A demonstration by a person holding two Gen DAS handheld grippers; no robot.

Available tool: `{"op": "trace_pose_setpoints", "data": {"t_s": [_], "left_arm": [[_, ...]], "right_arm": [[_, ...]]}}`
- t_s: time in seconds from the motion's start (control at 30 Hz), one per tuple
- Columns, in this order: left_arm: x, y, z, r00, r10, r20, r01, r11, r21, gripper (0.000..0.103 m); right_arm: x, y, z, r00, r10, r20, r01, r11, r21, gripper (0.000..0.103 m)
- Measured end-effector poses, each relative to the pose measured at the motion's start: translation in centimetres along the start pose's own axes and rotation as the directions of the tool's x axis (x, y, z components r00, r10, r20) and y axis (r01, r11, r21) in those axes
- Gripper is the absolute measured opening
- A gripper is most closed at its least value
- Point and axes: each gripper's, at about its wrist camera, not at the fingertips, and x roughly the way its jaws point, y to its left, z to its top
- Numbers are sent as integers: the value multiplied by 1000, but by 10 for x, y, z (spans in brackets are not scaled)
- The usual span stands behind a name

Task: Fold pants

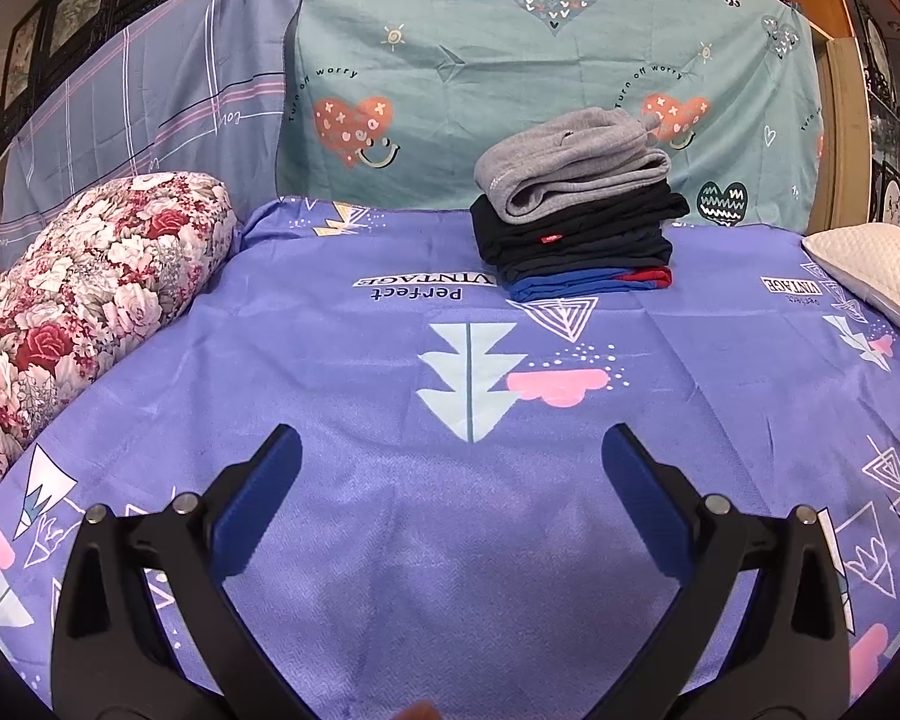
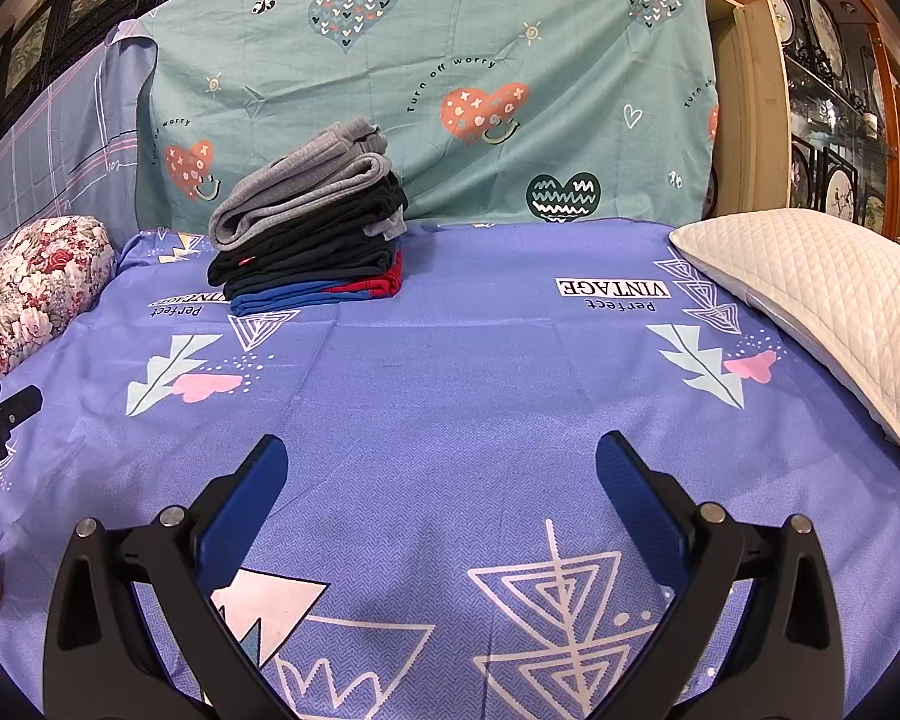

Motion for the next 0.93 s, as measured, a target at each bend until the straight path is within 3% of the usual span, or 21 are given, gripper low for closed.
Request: {"op": "trace_pose_setpoints", "data": {"t_s": [0.27,0.43,0.93], "left_arm": [[1,2,-1,1000,0,-5,0,1000,-9,101],[-4,2,0,999,11,53,-11,1000,-2,101],[11,16,0,999,3,-39,-6,997,-71,101]], "right_arm": [[1,-1,0,1000,0,-4,0,1000,0,102],[0,0,-1,1000,-3,-1,3,1000,3,102],[1,0,-2,1000,-5,-8,5,1000,14,102]]}}
